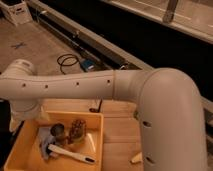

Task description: Place towel in table surface

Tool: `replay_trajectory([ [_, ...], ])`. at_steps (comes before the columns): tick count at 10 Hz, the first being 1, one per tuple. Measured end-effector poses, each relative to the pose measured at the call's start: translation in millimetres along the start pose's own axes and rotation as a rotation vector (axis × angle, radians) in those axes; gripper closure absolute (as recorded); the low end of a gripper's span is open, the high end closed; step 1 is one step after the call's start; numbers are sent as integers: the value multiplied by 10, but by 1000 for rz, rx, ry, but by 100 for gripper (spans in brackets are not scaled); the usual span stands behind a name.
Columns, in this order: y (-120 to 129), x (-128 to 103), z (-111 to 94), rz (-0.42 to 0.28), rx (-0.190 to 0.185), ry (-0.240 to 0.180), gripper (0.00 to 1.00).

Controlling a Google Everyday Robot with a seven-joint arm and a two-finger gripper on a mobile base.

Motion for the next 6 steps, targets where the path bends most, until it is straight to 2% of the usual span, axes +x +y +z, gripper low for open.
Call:
replay_trajectory([
  [2,-42,-23,191,-70,37,-42,20],
  [3,-38,-44,261,-117,64,-49,20],
  [6,-47,-87,348,-239,121,-28,20],
])
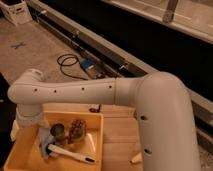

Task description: Place towel in table surface

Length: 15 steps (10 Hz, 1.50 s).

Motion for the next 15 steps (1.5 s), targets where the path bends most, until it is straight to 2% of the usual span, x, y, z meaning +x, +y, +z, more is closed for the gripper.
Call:
replay_trajectory([
  [5,4,0,-8,-5,0,10,20],
  [7,1,69,80,-34,-35,18,20],
  [9,63,104,184,-53,-51,20,20],
  [12,139,122,306,-101,-60,17,20],
  [15,243,170,355,-190,-65,22,20],
])
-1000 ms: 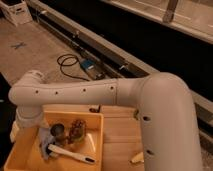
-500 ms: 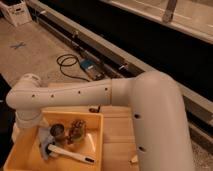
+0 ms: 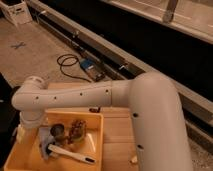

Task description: Place towel in table surface

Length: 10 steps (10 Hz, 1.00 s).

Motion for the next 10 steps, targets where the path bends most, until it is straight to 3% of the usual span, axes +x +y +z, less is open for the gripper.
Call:
replay_trajectory([
  [6,35,29,7,-16,-11,-6,20],
  [10,3,264,162,-108,-34,-18,20],
])
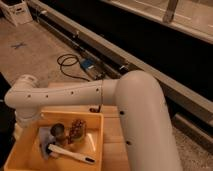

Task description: Place towel in table surface

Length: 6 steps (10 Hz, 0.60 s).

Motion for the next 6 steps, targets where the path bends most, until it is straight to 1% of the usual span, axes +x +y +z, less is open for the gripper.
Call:
replay_trajectory([
  [2,35,-18,124,-18,15,4,20],
  [3,38,-40,205,-21,21,1,20],
  [6,47,-119,358,-25,44,-8,20],
])
